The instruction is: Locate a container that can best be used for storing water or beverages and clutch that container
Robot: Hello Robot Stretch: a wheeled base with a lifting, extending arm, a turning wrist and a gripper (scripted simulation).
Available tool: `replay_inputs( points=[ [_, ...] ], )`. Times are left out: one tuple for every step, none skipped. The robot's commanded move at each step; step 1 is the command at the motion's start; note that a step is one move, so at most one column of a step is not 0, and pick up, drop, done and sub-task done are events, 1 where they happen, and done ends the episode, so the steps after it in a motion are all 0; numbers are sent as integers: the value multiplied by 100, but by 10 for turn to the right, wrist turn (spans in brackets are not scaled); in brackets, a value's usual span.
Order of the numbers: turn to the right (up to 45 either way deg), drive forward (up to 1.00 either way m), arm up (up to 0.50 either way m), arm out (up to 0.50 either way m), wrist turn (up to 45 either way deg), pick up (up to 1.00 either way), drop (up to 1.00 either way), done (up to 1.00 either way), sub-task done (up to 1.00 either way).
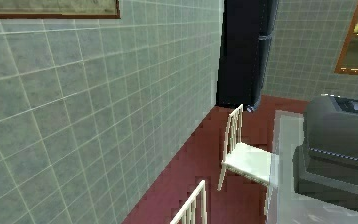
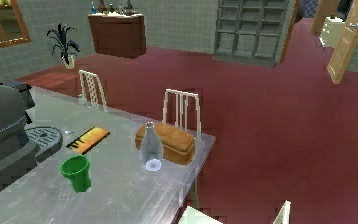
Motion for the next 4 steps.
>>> replay_inputs(
  points=[
    [0, 0, 50, 0, 0, 0, 0, 0, 0],
    [0, 0, 28, 0, 0, 0, 0, 0, 0],
    [0, 0, 0, 42, 0, 0, 0, 0, 0],
    [0, 0, 0, 0, 450, 0, 0, 0, 0]
  ],
)
